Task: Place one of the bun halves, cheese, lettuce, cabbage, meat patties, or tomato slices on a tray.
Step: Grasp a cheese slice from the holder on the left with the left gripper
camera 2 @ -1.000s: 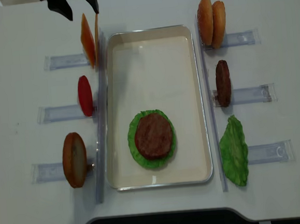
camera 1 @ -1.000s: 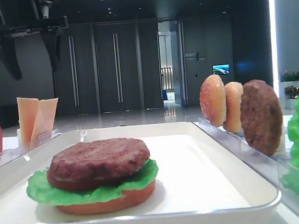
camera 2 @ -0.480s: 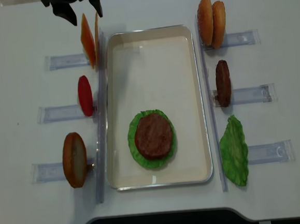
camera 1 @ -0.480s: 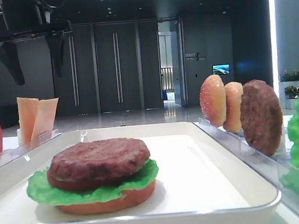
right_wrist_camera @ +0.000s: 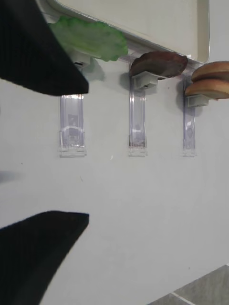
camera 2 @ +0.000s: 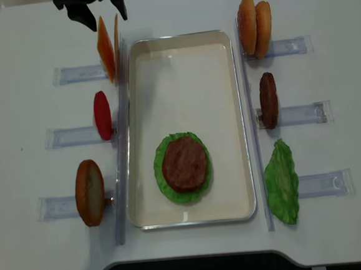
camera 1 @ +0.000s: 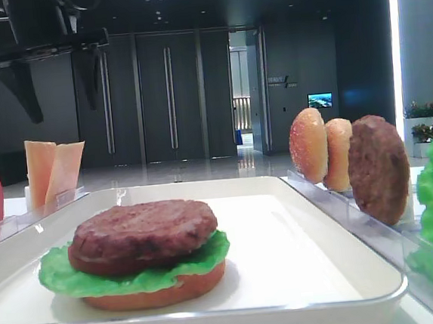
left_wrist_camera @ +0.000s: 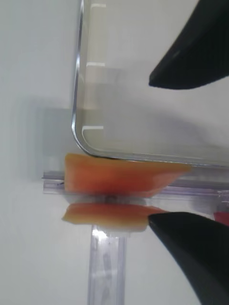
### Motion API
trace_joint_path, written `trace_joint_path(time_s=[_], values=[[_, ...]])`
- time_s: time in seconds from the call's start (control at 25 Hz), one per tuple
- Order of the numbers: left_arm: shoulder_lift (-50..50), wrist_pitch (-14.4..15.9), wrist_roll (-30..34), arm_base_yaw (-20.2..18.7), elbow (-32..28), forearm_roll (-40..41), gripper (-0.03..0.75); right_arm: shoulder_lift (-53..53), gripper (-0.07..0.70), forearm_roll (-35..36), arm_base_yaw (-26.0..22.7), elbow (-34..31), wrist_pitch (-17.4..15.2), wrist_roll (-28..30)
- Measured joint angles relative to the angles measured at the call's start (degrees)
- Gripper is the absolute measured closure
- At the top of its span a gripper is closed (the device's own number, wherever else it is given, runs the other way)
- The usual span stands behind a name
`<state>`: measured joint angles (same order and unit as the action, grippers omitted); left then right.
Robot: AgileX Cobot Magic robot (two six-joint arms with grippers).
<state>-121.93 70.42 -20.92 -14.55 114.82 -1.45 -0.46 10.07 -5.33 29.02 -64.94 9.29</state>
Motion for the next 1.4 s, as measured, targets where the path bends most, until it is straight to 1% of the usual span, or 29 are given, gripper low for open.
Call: trace_joint_path(time_s=[0.12, 0.52, 0.76, 0.84, 1.08, 1.24, 1.4], values=[[-0.2, -1.2, -0.1, -0.8, 0.0, 0.2, 0.105, 0.0, 0.145, 0.0, 0.0, 0.0, 0.0, 0.0], [-2.5, -1.7, -0.1, -1.2, 0.0, 1.4, 0.105, 0.0, 0.145, 0.0, 0.0, 0.0, 0.0, 0.0], [-2.6, -4.2, 0.1, -1.2, 0.0, 1.9, 0.105, 0.0, 0.145, 0.0, 0.0, 0.0, 0.0, 0.0], [-2.9, -4.5, 0.2, -1.2, 0.0, 1.9, 0.105, 0.0, 0.145, 0.0, 0.0, 0.0, 0.0, 0.0], [-4.8, -4.6, 0.4, -1.2, 0.0, 1.4, 0.106, 0.0, 0.145, 0.0, 0.0, 0.0, 0.0, 0.0], [-4.8, -4.6, 1.7, -1.2, 0.0, 1.4, 0.109, 0.0, 0.145, 0.0, 0.0, 0.0, 0.0, 0.0], [-5.0, -4.6, 2.4, -1.2, 0.0, 1.4, 0.132, 0.0, 0.145, 0.0, 0.0, 0.0, 0.0, 0.0]])
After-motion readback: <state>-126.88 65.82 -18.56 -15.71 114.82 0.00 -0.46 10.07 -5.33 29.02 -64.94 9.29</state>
